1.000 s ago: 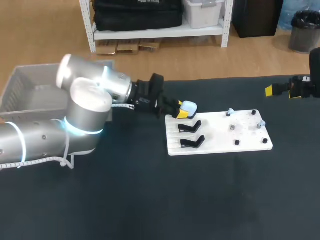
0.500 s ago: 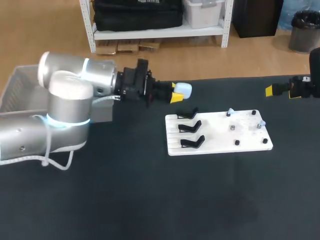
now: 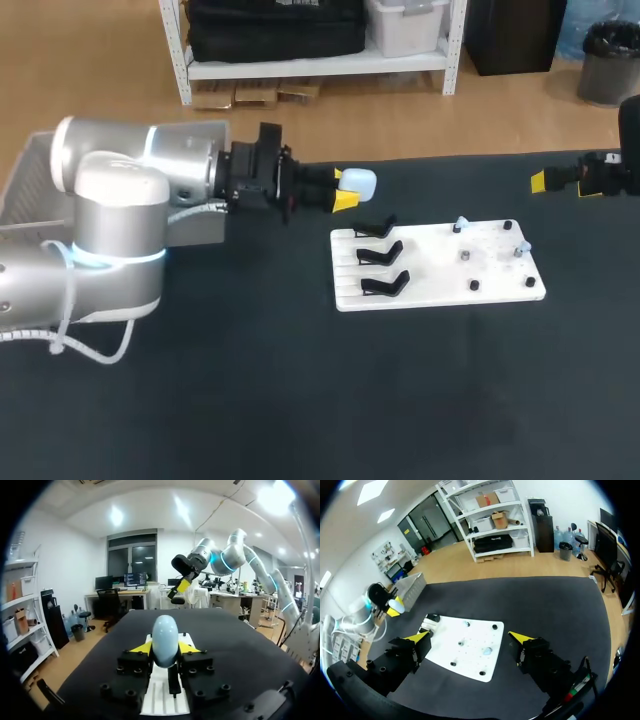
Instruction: Pick up each earbud case from the left stands, insert the matching earbuds, close the lid, and place the case in the box.
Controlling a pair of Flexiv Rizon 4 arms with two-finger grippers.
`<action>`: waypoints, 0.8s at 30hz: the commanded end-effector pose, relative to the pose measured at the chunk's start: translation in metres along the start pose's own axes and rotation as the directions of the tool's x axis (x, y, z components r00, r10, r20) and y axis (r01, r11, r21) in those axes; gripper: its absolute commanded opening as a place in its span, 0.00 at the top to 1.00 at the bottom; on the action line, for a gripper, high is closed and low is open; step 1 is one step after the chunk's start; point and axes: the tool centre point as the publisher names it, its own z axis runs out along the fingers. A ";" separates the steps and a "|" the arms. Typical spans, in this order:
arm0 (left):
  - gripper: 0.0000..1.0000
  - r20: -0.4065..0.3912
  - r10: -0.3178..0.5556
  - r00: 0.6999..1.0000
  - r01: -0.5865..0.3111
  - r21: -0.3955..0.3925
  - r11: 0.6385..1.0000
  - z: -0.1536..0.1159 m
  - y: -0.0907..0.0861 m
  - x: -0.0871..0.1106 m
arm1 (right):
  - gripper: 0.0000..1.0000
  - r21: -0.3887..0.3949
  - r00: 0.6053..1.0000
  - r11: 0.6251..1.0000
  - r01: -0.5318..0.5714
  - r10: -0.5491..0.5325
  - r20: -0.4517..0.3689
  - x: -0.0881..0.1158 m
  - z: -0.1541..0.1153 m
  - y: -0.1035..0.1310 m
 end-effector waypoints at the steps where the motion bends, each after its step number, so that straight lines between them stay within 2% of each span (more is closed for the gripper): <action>1: 1.00 0.004 0.003 1.000 -0.003 -0.029 1.000 0.000 -0.003 0.000 | 0.00 0.002 1.000 1.000 0.000 0.000 -0.001 0.000 0.000 0.000; 9: 1.00 0.004 0.003 1.000 -0.003 -0.029 1.000 0.000 -0.003 0.000 | 0.00 0.002 1.000 1.000 0.000 0.000 -0.001 0.000 0.000 0.000; 13: 1.00 0.092 0.008 0.996 0.000 -0.081 0.997 0.007 -0.018 0.000 | 0.00 -0.016 1.000 1.000 -0.009 0.009 -0.006 0.000 0.001 0.004; 16: 1.00 0.154 0.009 0.988 0.005 -0.088 0.996 0.015 -0.025 -0.002 | 0.00 -0.054 1.000 0.998 -0.023 0.023 -0.004 0.002 -0.004 0.012; 24: 1.00 0.168 -0.005 0.986 0.015 -0.058 0.998 0.028 -0.033 0.000 | 0.00 -0.136 0.998 0.990 0.035 -0.041 -0.038 0.015 -0.017 0.046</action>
